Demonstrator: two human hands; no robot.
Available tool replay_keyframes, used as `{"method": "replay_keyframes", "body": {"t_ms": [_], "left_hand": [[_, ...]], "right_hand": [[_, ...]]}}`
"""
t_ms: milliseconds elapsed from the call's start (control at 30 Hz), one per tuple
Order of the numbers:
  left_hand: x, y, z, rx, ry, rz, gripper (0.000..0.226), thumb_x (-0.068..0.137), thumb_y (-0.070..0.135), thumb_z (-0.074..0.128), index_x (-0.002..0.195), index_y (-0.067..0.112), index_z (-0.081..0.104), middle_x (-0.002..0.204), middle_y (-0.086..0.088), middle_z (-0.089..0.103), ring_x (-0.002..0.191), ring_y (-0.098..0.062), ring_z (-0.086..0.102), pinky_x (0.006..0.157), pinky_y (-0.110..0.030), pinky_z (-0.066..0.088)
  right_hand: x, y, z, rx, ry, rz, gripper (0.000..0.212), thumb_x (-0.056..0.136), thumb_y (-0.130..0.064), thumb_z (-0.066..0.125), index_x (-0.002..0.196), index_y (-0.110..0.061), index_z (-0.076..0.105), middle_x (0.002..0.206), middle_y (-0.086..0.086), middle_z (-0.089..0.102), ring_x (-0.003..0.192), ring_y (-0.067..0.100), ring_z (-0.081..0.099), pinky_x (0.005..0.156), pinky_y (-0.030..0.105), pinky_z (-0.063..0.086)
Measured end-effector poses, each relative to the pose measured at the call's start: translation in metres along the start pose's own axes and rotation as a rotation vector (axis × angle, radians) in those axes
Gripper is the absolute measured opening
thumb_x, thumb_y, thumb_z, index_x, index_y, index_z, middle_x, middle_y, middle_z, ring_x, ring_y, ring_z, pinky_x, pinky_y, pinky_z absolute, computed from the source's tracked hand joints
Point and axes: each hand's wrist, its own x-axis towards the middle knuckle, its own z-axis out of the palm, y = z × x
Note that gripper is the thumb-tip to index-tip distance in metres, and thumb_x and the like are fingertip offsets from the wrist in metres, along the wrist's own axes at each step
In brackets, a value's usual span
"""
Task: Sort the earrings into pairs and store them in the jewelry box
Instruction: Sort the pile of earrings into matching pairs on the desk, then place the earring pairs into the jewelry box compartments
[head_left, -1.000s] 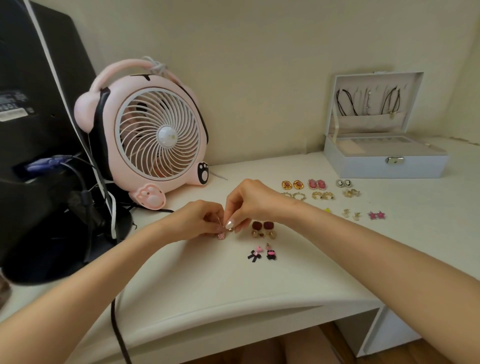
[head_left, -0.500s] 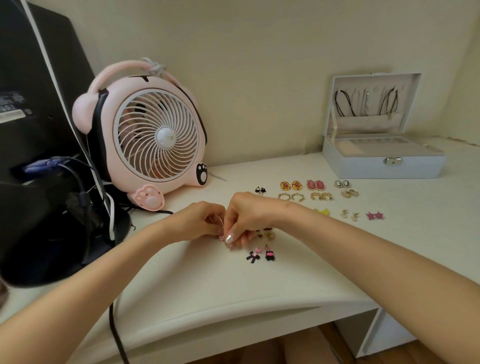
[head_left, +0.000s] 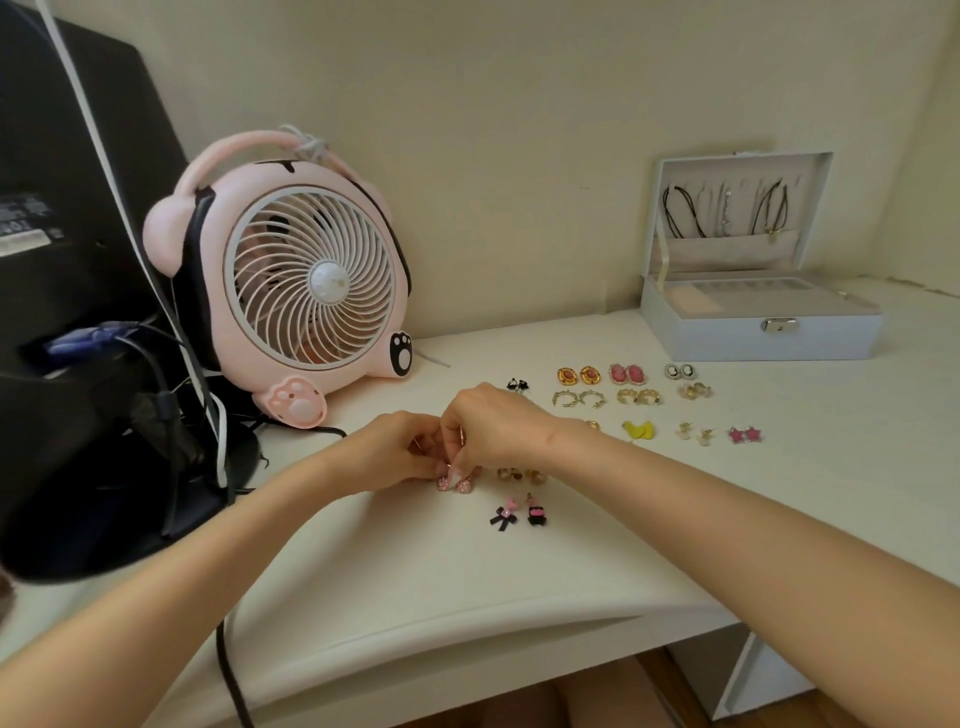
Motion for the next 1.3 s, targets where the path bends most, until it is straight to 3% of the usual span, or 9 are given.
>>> {"method": "replay_keyframes", "body": {"t_ms": [200, 367, 500, 633, 833, 1033, 1100, 1167, 1300], "left_hand": [[-0.003, 0.001, -0.002, -0.023, -0.005, 0.002, 0.007, 0.087, 0.020, 0.063, 0.080, 0.019, 0.062, 0.073, 0.004, 0.059, 0.066, -0.012, 0.050, 0.066, -0.026, 0.042], [0.001, 0.007, -0.005, -0.065, 0.194, 0.067, 0.018, 0.087, 0.012, 0.060, 0.081, 0.029, 0.062, 0.093, 0.007, 0.063, 0.081, -0.017, 0.060, 0.071, -0.030, 0.050], [0.011, 0.030, -0.001, -0.049, 0.264, 0.125, 0.009, 0.089, 0.018, 0.058, 0.091, 0.023, 0.064, 0.095, 0.013, 0.061, 0.083, -0.003, 0.058, 0.064, -0.014, 0.044], [0.029, 0.058, 0.013, -0.016, 0.243, 0.187, 0.005, 0.089, 0.021, 0.058, 0.091, 0.023, 0.062, 0.097, 0.010, 0.057, 0.087, -0.005, 0.057, 0.060, -0.012, 0.044], [0.082, 0.114, 0.038, -0.001, 0.154, 0.295, 0.011, 0.089, 0.021, 0.059, 0.099, 0.018, 0.059, 0.103, 0.001, 0.060, 0.086, -0.012, 0.058, 0.075, -0.022, 0.048], [0.166, 0.167, 0.048, -0.042, 0.078, 0.273, 0.039, 0.090, 0.018, 0.057, 0.125, 0.019, 0.041, 0.099, -0.006, 0.062, 0.067, -0.017, 0.060, 0.046, -0.011, 0.041], [0.196, 0.178, 0.050, 0.067, 0.077, 0.252, 0.045, 0.090, 0.019, 0.057, 0.130, 0.020, 0.036, 0.106, -0.011, 0.061, 0.082, -0.025, 0.061, 0.065, -0.026, 0.051], [0.224, 0.182, 0.055, 0.192, 0.073, 0.227, 0.046, 0.090, 0.024, 0.057, 0.130, 0.021, 0.035, 0.111, -0.013, 0.058, 0.097, -0.029, 0.057, 0.082, -0.037, 0.048], [0.264, 0.183, 0.066, 0.266, 0.017, 0.194, 0.037, 0.090, 0.028, 0.057, 0.119, 0.015, 0.038, 0.104, -0.014, 0.061, 0.089, -0.029, 0.057, 0.074, -0.037, 0.044]], "right_hand": [[-0.010, 0.009, -0.006, 0.063, 0.121, 0.017, 0.018, 0.079, -0.038, 0.070, 0.079, -0.020, 0.067, 0.069, -0.006, 0.059, 0.077, 0.016, 0.058, 0.059, 0.027, 0.039], [-0.035, 0.031, -0.031, 0.124, 0.201, 0.083, 0.017, 0.082, -0.040, 0.067, 0.081, -0.023, 0.068, 0.073, -0.008, 0.067, 0.078, 0.012, 0.063, 0.070, 0.029, 0.047], [-0.057, 0.055, -0.044, 0.150, 0.246, 0.137, 0.014, 0.082, -0.038, 0.068, 0.075, -0.026, 0.066, 0.070, -0.007, 0.069, 0.070, 0.013, 0.065, 0.070, 0.032, 0.050], [-0.077, 0.079, -0.052, 0.191, 0.282, 0.204, 0.015, 0.081, -0.038, 0.068, 0.071, -0.028, 0.064, 0.069, -0.007, 0.069, 0.070, 0.015, 0.064, 0.068, 0.032, 0.049], [-0.102, 0.134, -0.061, 0.221, 0.342, 0.288, 0.014, 0.081, -0.033, 0.069, 0.069, -0.028, 0.065, 0.067, -0.010, 0.067, 0.068, 0.005, 0.062, 0.067, 0.025, 0.046], [-0.106, 0.220, -0.083, 0.147, 0.436, 0.453, 0.018, 0.082, -0.036, 0.068, 0.096, -0.024, 0.065, 0.097, -0.004, 0.063, 0.079, 0.010, 0.054, 0.075, 0.029, 0.044], [-0.104, 0.252, -0.091, 0.045, 0.460, 0.508, 0.029, 0.084, -0.033, 0.067, 0.110, -0.023, 0.061, 0.109, 0.000, 0.058, 0.087, 0.013, 0.052, 0.078, 0.030, 0.042], [-0.102, 0.278, -0.098, -0.002, 0.485, 0.552, 0.036, 0.085, -0.029, 0.066, 0.120, -0.023, 0.056, 0.120, 0.003, 0.052, 0.100, 0.018, 0.054, 0.084, 0.031, 0.043], [-0.099, 0.317, -0.099, -0.049, 0.459, 0.659, 0.042, 0.087, -0.027, 0.063, 0.126, -0.024, 0.049, 0.131, 0.005, 0.043, 0.116, 0.026, 0.049, 0.088, 0.035, 0.044]]}}
